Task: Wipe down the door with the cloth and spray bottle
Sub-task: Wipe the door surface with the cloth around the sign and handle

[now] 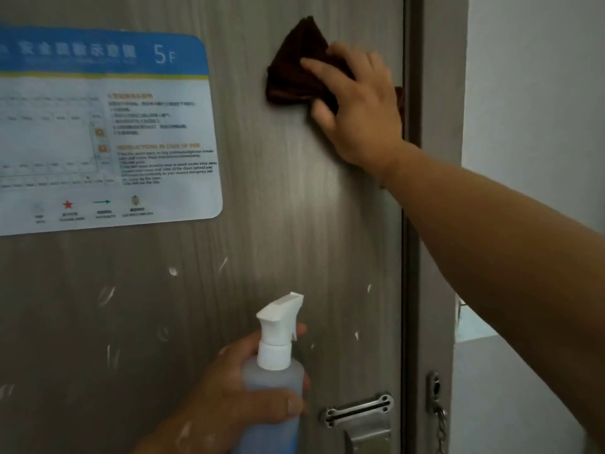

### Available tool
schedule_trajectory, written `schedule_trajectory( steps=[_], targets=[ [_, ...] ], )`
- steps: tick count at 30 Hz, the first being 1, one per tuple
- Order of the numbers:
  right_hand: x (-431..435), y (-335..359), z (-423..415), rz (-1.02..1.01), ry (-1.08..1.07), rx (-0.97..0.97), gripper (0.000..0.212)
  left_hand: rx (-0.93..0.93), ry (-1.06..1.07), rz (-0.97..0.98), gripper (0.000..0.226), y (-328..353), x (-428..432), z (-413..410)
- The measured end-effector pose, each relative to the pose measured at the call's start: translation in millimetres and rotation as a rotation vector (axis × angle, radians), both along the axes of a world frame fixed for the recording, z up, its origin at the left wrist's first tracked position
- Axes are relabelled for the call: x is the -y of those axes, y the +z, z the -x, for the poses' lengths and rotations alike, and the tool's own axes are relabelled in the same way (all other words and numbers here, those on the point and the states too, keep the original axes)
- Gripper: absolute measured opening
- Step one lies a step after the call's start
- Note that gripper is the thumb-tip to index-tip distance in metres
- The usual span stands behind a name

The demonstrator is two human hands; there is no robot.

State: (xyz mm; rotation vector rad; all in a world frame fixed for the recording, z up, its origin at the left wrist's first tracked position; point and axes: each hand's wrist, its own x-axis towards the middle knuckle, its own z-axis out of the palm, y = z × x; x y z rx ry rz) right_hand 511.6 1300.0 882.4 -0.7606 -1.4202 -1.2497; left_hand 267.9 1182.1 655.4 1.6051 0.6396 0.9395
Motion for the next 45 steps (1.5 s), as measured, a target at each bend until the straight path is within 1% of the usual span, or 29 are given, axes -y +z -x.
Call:
schedule_trajectory(
  steps=[2, 6, 14, 16, 18, 21, 24, 26, 28, 30, 32, 35, 37, 38, 41, 45],
  targets=[
    [-1, 2, 1, -0.005, 0.01, -0.019, 0.046, -0.033, 0.005, -0.024, 0.081, -1, -1, -17],
    [1, -1, 1, 0.003, 0.008, -0.016, 0.048, -0.008, -0.016, 0.004, 0.075, 1, -2, -45],
    [5, -12, -1, 0.029, 0.014, -0.021, 0.049, -0.089, -0.053, -0.021, 0.062, 1, -3, -65],
    [6, -16, -3, 0.038, 0.019, -0.017, 0.049, -0.083, -0.05, -0.008, 0.064, 0, -4, -66],
    [6, -27, -5, 0.046, 0.028, -0.015, 0.05, -0.061, -0.063, 0.025, 0.072, -1, -6, -64],
    [7, -61, -11, 0.061, 0.031, -0.044, 0.051, -0.028, -0.116, 0.049, 0.08, -1, -9, -57],
    [11, -129, -21, 0.121, 0.036, -0.053, 0.053, -0.012, -0.136, 0.045, 0.079, -3, -9, -48],
    [14, -182, -28, 0.171, 0.013, -0.003, 0.051, -0.009, -0.129, 0.046, 0.08, -4, -9, -43],
    [17, -215, -32, 0.199, -0.009, 0.074, 0.046, -0.013, -0.131, 0.047, 0.083, -4, -8, -40],
    [17, -210, -35, 0.193, -0.006, 0.112, 0.044, -0.016, -0.139, 0.036, 0.083, -2, -7, -40],
    [14, -177, -32, 0.163, 0.002, 0.082, 0.048, -0.005, -0.137, 0.011, 0.083, 1, -6, -41],
    [11, -117, -20, 0.106, 0.037, -0.093, 0.048, 0.004, -0.122, -0.008, 0.09, 8, -6, -42],
    [10, -99, -11, 0.1, 0.054, -0.186, 0.047, 0.019, -0.106, -0.01, 0.088, 9, -9, -42],
    [9, -101, -8, 0.096, 0.058, -0.202, 0.047, 0.033, -0.095, -0.012, 0.084, 10, -10, -41],
    [9, -144, -13, 0.092, 0.074, -0.181, 0.05, 0.047, -0.076, -0.04, 0.083, 8, -11, -41],
    [13, -271, -21, 0.199, 0.012, -0.131, 0.056, 0.054, -0.051, -0.032, 0.089, 4, -13, -33]
  ],
)
